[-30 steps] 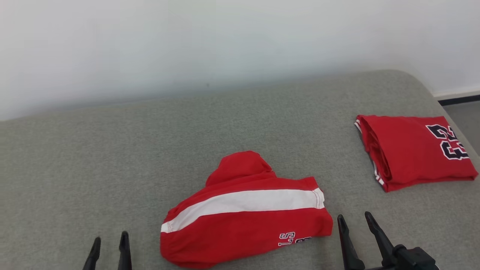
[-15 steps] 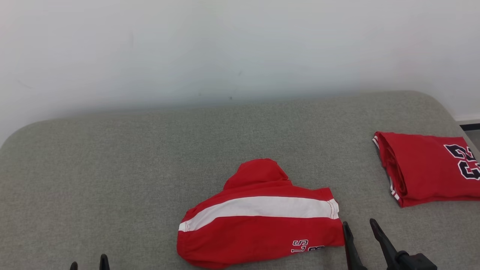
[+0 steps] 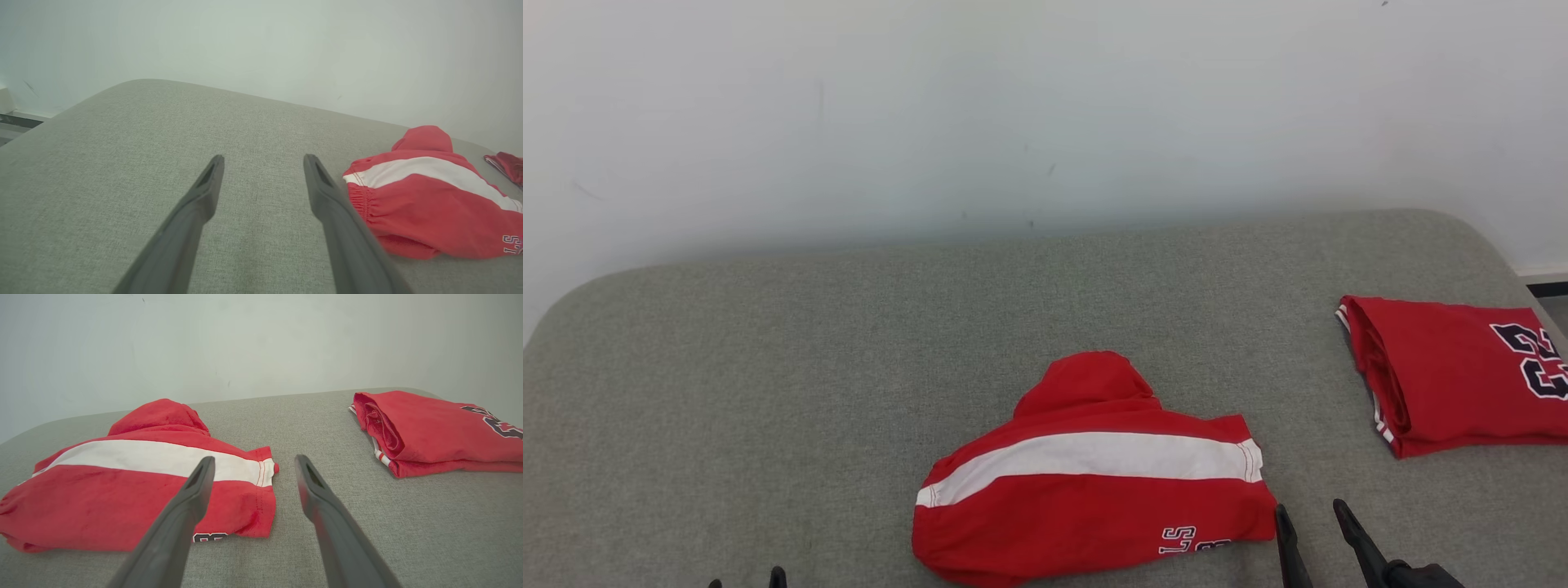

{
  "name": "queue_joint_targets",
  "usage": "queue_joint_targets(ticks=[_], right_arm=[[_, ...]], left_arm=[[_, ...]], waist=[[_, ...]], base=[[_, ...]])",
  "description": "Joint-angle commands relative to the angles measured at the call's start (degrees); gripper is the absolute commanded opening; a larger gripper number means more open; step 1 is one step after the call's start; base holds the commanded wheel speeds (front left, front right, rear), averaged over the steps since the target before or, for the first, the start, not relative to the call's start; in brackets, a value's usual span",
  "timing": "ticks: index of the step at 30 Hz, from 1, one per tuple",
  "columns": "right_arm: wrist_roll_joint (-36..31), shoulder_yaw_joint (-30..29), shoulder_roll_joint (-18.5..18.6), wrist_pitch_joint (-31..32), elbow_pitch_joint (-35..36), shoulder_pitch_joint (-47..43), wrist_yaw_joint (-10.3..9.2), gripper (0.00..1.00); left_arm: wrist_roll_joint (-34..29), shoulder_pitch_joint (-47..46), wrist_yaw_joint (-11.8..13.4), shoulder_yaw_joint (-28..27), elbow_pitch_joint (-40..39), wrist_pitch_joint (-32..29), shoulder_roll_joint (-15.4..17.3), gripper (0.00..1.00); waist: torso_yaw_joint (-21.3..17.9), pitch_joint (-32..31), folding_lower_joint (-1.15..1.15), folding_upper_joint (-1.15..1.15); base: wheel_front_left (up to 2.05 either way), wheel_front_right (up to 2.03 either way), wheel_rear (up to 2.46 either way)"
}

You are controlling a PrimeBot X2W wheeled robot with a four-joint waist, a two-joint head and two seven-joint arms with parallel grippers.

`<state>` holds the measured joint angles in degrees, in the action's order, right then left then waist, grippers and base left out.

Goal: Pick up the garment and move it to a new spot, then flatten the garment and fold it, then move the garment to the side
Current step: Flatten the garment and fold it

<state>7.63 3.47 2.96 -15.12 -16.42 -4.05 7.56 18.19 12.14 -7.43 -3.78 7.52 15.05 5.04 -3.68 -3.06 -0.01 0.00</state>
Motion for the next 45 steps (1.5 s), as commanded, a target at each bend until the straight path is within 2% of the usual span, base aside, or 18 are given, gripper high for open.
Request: queue_joint_targets(ticks=[1,22,24,29,34,38,40,45], right_arm=[[-0.01,-0.01,-0.07,0.0,-0.06,0.41,-0.17,1.0],[1.54,1.45,-0.09,0.0,0.92,1.24,-0.17,1.0],[2.3,2.06,0.01,0.0,-0.32,1.52,-0.17,1.0],[4.2,2.81,1.92,1.93,-3.62,4.14,-0.17,1.0],[5.1,3.23,4.01,3.43,-4.26,7.06,-0.17,1.0],[4.8,3.75,4.41,3.53,-3.97,8.61,-0.17,1.0],[4.8,4.26,4.54,3.4,-3.84,9.12,-0.17,1.0],[4.92,5.45,4.63,2.7,-3.57,9.87,-0.17,1.0]], left_arm=[[1.03,-0.55,0.0,0.28,0.55,0.13,0.51,1.0],[5.32,-3.64,-0.01,3.42,5.3,0.14,4.18,1.0],[6.61,-4.63,-0.01,5.19,6.84,0.14,4.69,1.0],[10.58,-10.3,0.0,14.06,12.55,0.12,7.42,1.0],[15.63,-18.59,0.0,22.34,17.17,-5.44,8.56,1.0],[18.19,-23.99,0.28,24.17,19.09,-12.11,8.05,1.0],[20.49,-25.35,2.1,23.11,20.07,-15.85,6.58,1.0],[20.68,-28.2,4.86,23.48,18.84,-21.64,6.85,1.0]], waist=[[-0.06,0.04,0.01,0.0],[-0.17,0.63,0.01,0.0],[-0.11,0.84,0.01,0.0],[0.06,1.45,0.01,0.0],[0.1,2.54,0.01,0.0],[-0.13,3.52,0.01,0.0],[-0.41,4.29,0.01,0.0],[-1.4,6.24,0.01,0.0]], base=[[0.0,0.0,0.0],[0.0,0.0,0.0],[0.0,0.0,0.0],[0.0,0.0,0.0],[0.0,0.0,0.0],[0.0,0.0,0.0],[0.0,0.0,0.0],[0.0,0.0,0.0]])
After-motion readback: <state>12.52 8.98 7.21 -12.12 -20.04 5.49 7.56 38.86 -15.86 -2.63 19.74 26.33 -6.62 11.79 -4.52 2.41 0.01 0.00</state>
